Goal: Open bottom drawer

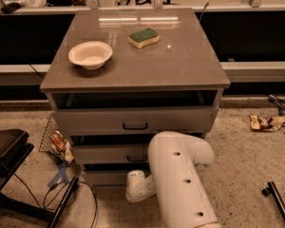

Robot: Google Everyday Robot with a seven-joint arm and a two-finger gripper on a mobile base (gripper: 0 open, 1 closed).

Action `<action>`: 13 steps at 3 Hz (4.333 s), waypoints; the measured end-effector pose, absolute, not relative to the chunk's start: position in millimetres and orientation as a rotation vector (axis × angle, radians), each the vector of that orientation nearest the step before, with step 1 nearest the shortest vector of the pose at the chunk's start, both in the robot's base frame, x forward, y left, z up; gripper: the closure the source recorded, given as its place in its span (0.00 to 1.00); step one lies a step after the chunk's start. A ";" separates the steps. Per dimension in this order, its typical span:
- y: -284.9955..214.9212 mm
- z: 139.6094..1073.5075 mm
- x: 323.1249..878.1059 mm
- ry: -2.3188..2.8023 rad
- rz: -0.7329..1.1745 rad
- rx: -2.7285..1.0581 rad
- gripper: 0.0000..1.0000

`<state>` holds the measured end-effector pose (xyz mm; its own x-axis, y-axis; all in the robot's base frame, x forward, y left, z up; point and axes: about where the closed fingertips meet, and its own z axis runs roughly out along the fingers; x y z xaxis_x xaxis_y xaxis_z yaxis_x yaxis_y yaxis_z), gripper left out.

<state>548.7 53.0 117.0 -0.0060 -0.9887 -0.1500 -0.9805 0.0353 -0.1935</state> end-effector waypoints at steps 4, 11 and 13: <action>53.0 117.1 548.6 2.069 -0.049 -2.026 0.36; 12.9 130.4 543.8 2.226 -0.333 -2.121 0.25; 11.2 128.3 541.8 2.229 -0.332 -2.124 0.80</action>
Offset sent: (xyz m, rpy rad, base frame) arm 0.0000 0.0000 0.0000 0.0000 0.0000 0.0000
